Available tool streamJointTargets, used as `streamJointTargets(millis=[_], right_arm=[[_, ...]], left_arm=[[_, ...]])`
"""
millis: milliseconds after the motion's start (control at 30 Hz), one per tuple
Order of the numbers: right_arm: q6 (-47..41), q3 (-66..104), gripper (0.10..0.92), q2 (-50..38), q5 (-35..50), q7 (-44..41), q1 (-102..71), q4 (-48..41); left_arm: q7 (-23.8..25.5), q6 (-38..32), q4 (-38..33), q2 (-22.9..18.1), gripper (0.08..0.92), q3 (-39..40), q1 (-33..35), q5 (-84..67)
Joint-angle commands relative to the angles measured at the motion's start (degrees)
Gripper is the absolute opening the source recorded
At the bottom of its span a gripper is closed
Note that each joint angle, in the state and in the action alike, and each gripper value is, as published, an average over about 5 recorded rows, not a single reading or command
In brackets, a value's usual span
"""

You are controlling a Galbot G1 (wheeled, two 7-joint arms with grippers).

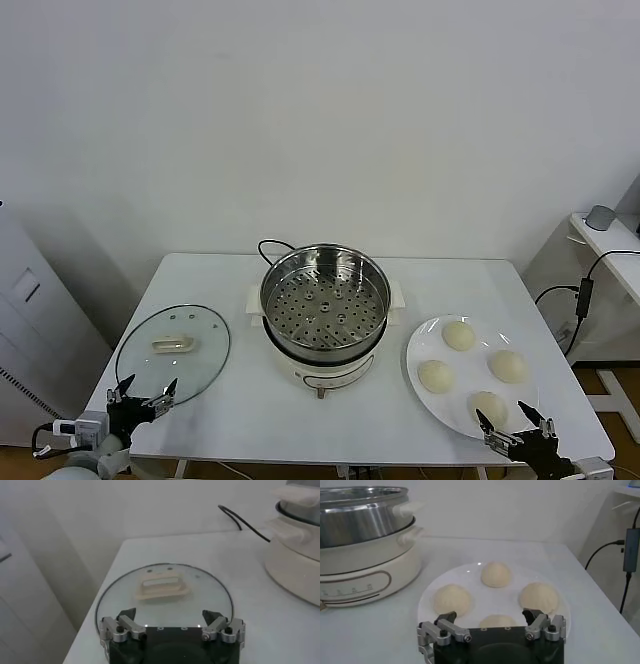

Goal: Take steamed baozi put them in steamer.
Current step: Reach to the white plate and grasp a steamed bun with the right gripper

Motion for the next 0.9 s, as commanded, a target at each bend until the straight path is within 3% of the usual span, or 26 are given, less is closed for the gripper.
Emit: streamJointTargets(millis=[33, 567, 667, 900], right_arm=[[-0.03, 0.00, 0.823, 0.02, -0.05, 0.04, 0.02, 0.03], [0.34, 0.65, 0.823, -0.86, -2.42, -1.08, 1.29, -0.60], [1.51, 2.12, 0.823, -1.56, -8.46, -2.65, 3.39, -1.66], [5.79, 3.39, 0.823, -5.87, -33.97, -4.80, 16.72, -7.45]], left_arm=[[0.01, 0.07, -0.07, 0.08, 0.823, 0.11, -0.08, 0.04], [-0.02, 0.10, -0.04, 0.10, 0.823, 0.22, -0.21, 0.02], [0.00, 0.06, -0.08, 0.11, 0.823, 0.19, -0.19, 0.01], [0.06, 0.03, -0.53, 0.18, 0.823, 0.31, -0.51, 0.01]])
